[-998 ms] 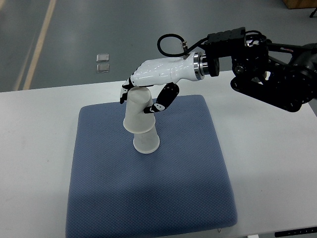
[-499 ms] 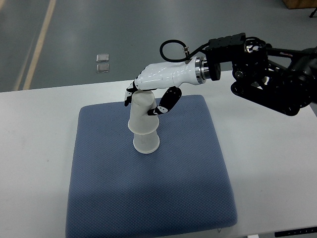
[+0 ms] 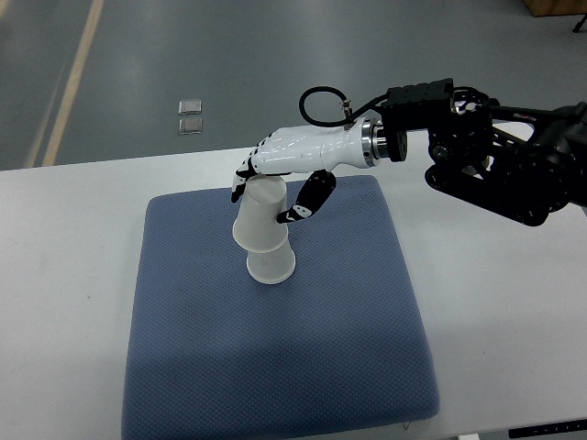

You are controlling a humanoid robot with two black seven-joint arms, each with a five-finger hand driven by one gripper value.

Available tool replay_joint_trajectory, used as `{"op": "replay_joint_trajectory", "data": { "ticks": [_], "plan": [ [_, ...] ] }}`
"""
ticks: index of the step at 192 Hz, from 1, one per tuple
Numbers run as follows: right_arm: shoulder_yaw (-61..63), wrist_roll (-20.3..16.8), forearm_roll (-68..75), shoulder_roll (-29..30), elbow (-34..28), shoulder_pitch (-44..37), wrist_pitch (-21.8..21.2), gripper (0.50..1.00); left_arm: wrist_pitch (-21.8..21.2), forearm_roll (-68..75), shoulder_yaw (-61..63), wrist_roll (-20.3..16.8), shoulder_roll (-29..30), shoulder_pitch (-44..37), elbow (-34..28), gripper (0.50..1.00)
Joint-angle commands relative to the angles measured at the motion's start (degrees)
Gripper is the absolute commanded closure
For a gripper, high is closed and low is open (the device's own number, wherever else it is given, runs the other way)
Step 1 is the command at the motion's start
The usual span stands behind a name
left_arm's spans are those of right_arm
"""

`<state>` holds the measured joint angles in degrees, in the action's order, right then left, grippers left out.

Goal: Stack paper cups
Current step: 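Lower the held cup onto the cup on the pad with the right hand, then open the right hand and lift it away from the stacked cups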

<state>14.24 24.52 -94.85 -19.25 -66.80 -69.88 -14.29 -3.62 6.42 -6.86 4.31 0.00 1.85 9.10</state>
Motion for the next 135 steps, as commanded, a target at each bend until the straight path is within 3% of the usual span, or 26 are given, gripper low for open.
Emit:
{"op": "replay_joint_trajectory", "data": {
  "ticks": [1, 57, 78, 110, 135],
  "plan": [
    [0.1, 0.0, 0.0, 0.0, -0.1, 0.2, 0.1, 0.652, 0.0, 0.0, 0.0, 0.0, 0.0, 0.0, 0.0, 0.5],
    [1.3, -0.1, 0.9, -1.2, -0.1, 1.6, 0.2, 0.642, 0.0, 0.0, 0.0, 0.0, 0.0, 0.0, 0.0, 0.5],
    [9.7, -0.4, 3.2, -2.2, 1.0, 6.2, -1.1, 0.642, 0.0, 0.0, 0.0, 0.0, 0.0, 0.0, 0.0, 0.5],
    [28.0, -7.4, 9.6, -1.8, 3.5, 17.1, -5.6, 0.644, 0.0, 0.0, 0.0, 0.0, 0.0, 0.0, 0.0, 0.5],
    [36.7, -11.1, 15.3, -1.1, 5.3, 23.2, -5.1, 0.644, 0.0, 0.0, -0.1, 0.0, 0.0, 0.0, 0.0, 0.5]
  ]
}}
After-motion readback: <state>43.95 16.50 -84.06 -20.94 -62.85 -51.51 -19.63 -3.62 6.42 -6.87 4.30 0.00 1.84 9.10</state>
